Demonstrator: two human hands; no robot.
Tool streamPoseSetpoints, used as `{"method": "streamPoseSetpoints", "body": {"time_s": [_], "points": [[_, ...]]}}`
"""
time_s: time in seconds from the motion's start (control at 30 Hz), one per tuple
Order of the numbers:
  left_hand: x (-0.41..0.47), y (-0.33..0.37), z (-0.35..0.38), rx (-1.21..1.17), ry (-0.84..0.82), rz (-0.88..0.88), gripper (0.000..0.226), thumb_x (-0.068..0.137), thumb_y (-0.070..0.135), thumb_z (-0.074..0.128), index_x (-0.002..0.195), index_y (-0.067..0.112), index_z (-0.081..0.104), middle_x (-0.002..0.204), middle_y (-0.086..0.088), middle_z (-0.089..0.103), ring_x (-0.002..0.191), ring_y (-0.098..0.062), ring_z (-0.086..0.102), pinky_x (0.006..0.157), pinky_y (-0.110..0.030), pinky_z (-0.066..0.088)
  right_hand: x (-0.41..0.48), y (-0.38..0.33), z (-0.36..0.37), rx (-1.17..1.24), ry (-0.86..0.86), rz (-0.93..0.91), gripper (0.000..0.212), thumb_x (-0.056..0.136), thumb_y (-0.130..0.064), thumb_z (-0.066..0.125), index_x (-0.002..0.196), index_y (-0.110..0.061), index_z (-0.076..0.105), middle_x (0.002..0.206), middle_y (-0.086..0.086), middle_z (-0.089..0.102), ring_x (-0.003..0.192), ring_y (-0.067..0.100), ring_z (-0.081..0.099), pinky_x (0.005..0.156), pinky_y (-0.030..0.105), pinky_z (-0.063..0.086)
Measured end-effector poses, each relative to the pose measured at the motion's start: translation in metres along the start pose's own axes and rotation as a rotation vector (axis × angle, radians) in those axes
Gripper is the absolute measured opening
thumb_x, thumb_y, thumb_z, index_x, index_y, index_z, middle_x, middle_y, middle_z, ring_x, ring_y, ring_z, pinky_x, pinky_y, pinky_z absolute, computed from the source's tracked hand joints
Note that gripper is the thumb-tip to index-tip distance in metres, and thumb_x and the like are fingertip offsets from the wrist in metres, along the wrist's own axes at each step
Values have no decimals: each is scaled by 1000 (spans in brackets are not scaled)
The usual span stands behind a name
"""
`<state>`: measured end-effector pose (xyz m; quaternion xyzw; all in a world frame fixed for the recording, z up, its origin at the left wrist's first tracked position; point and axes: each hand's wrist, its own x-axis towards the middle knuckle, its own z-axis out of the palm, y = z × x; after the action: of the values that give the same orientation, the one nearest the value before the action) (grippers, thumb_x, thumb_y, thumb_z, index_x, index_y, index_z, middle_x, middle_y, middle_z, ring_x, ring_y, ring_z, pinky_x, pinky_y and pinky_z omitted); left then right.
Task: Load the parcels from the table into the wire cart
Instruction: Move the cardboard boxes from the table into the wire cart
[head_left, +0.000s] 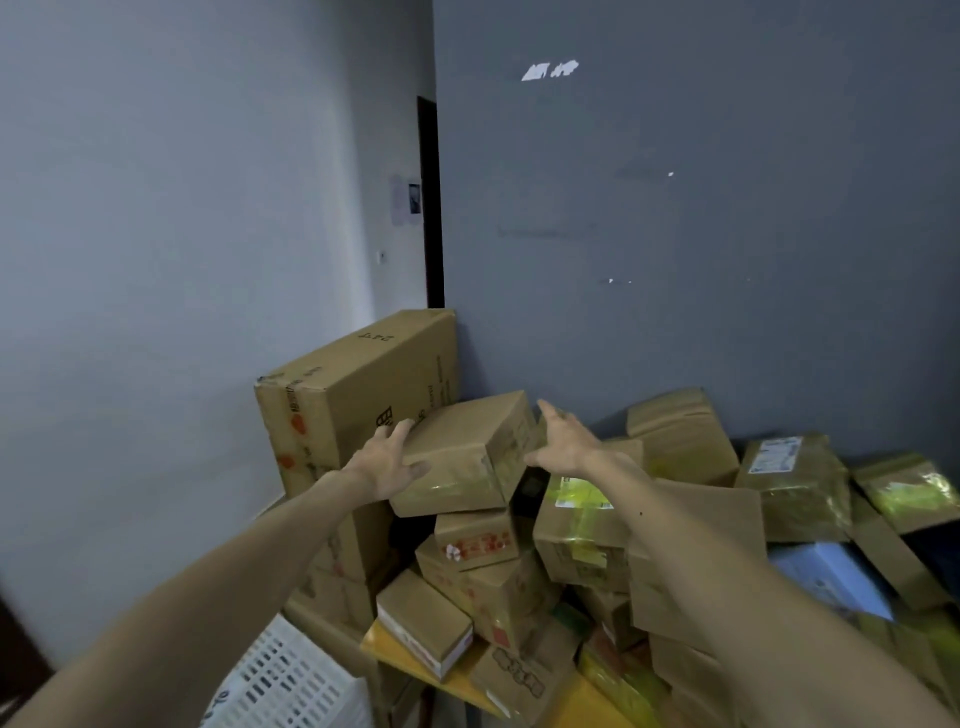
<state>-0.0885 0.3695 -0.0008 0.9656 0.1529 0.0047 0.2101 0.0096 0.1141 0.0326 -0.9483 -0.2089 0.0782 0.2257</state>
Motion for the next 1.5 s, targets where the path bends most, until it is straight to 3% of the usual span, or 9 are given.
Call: {"method": "streamPoseSetpoints", "body": {"time_s": [0.17,0.3,0.43,0.67,0.83,1.07,1.17,1.37,1.5], "points": [[27,-30,16,-21,-95,-29,81,97,51,53,157,27,4,161,-14,11,141,-34,33,113,-42,35,26,-15,26,-7,-7,28,99,80,-29,69,156,-33,5,150,14,38,132,36,44,104,45,44],[52,-51,32,-11,-154,-1,86,96,46,57,158,25,2,163,-16,9,145,-34,27,116,-41,31,51,-28,48,-15,-18,81,96,84,-15,67,157,-27,5,142,16,45,126,35,49,99,38,47],[80,-75,43,-48,-222,28,90,93,45,61,157,26,0,162,-16,11,148,-34,19,117,-43,29,75,-52,70,-57,-37,155,104,81,-19,72,158,-25,3,144,17,46,129,36,45,100,39,46],[113,-114,53,-100,-293,22,87,95,35,62,156,35,0,158,-16,12,140,-35,33,114,-44,35,104,-78,110,-69,-9,321,96,86,-11,61,158,-29,-1,148,17,40,132,34,45,106,41,44],[124,-127,58,-134,-255,3,93,90,38,64,155,36,-2,154,-18,11,137,-38,33,112,-47,36,116,-81,128,-93,-5,347,88,91,-10,56,157,-29,2,152,18,33,132,36,45,107,41,43],[131,-125,61,-231,-269,-25,96,88,33,64,152,45,-5,159,-21,-2,138,-44,33,114,-50,34,128,-60,129,-95,-32,362,80,92,-4,45,156,-32,8,140,22,48,122,36,54,100,37,47],[133,-117,60,-356,-256,-93,91,90,22,62,155,41,1,159,-18,-10,141,-43,27,117,-44,29,130,-52,123,-82,-36,367,76,93,-5,46,157,-28,11,142,19,48,126,35,51,103,36,45],[129,-96,62,-528,-233,-77,85,89,1,58,154,38,18,153,-17,0,136,-41,30,116,-34,28,134,-27,110,27,-95,420,96,83,-8,67,157,-30,9,151,12,40,132,32,46,107,40,44],[127,-84,67,-551,-257,-56,85,89,6,65,154,41,22,153,-13,19,140,-36,24,120,-45,25,130,-9,99,25,-44,412,112,75,-13,83,157,-31,9,146,11,47,132,32,46,107,42,43]]}}
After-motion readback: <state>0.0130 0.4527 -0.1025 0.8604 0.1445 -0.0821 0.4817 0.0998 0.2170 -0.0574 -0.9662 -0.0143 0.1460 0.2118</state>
